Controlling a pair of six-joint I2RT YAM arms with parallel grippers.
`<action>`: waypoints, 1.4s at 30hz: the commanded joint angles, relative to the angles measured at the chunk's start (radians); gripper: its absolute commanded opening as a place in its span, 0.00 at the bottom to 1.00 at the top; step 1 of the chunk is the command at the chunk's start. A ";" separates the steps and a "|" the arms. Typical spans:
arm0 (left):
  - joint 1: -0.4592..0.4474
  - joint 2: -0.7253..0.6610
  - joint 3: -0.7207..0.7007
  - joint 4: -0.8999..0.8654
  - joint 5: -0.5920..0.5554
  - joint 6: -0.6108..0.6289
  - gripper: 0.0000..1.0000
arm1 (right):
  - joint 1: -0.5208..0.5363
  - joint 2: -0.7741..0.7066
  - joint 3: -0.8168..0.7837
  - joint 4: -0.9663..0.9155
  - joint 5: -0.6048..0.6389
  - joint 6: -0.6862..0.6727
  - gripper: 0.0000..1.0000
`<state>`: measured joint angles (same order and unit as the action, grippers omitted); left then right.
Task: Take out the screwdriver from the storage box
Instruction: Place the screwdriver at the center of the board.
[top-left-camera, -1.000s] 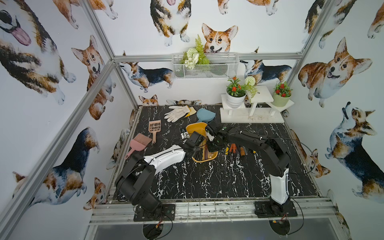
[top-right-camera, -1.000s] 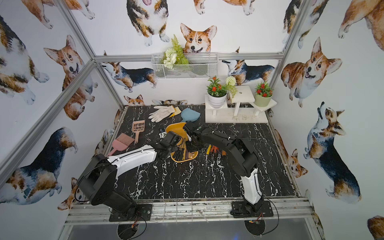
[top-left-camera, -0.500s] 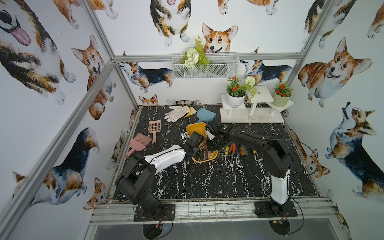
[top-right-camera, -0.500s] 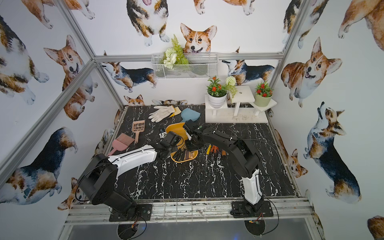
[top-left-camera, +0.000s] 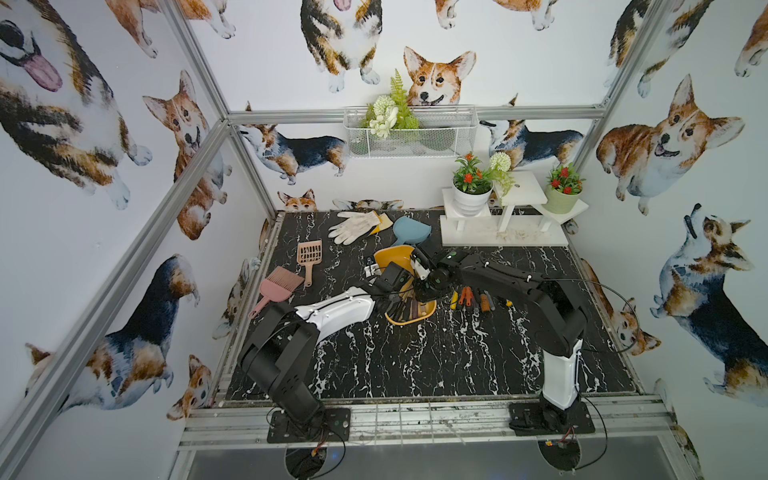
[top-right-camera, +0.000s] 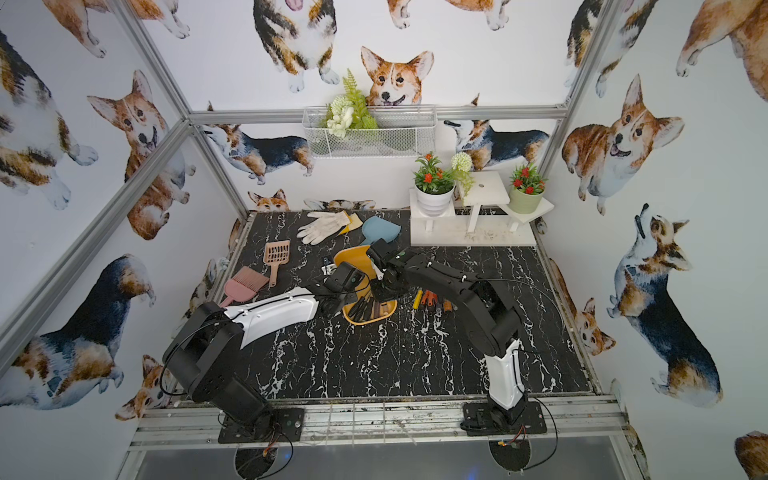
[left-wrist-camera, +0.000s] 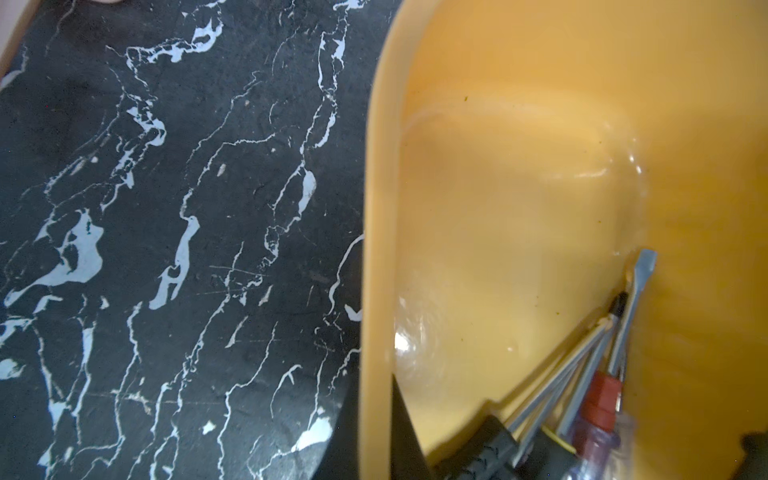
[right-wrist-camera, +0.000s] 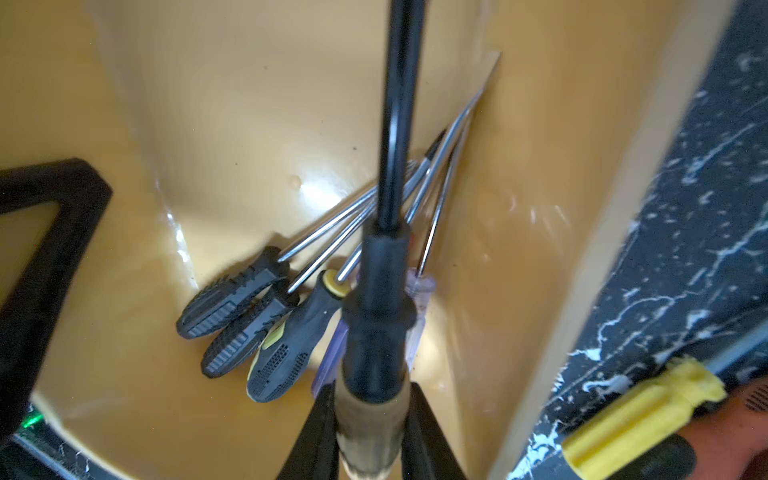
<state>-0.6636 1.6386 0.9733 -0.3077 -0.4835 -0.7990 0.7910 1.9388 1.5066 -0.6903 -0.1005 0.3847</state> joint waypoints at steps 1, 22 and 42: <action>0.009 0.008 0.008 -0.016 -0.013 0.023 0.00 | -0.001 -0.034 -0.002 -0.004 0.041 -0.004 0.00; 0.012 0.016 0.042 -0.033 0.006 0.049 0.00 | -0.221 -0.262 -0.138 -0.071 0.103 -0.071 0.00; 0.012 0.029 0.057 -0.046 -0.017 0.063 0.00 | -0.348 -0.248 -0.270 -0.100 0.128 -0.086 0.00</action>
<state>-0.6533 1.6737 1.0210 -0.3466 -0.4728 -0.7483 0.4496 1.6844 1.2449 -0.7792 0.0250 0.3054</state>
